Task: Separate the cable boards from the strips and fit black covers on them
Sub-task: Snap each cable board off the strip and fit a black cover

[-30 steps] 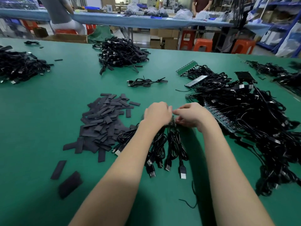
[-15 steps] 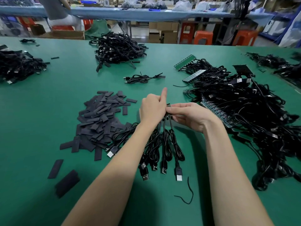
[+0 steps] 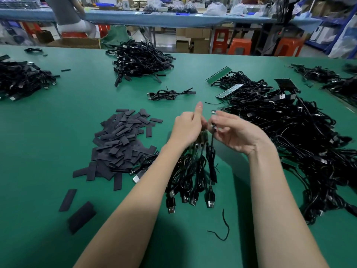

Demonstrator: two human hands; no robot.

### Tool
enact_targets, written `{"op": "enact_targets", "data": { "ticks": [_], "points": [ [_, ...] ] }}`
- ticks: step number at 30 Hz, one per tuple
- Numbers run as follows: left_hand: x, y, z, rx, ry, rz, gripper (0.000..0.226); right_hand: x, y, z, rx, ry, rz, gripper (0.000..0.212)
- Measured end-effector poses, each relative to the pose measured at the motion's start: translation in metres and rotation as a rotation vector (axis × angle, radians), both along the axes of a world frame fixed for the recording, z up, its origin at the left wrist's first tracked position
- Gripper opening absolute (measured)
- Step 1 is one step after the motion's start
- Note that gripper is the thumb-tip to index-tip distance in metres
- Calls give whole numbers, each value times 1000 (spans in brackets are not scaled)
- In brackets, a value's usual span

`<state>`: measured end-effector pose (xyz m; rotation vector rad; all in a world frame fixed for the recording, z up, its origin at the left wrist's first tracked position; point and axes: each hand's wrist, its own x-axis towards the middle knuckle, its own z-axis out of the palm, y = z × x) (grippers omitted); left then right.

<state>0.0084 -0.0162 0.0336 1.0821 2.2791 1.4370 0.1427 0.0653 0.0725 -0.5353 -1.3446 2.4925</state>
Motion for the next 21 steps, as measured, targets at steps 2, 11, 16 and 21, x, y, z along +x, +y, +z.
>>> {"op": "enact_targets", "data": {
  "ticks": [2,11,16,21],
  "points": [
    [-2,-5,-1,-99,212,-30,54,7,4,7,-32,127,45,66],
    [-15,-33,-10,54,-166,15,51,-43,-24,-1,55,-48,-56,26],
    [4,-21,1,199,-373,128,60,-53,-26,-8,253,-152,-219,21],
    [14,-14,4,296,-419,57,31,-42,-12,-3,356,-250,-335,15]
  ]
}}
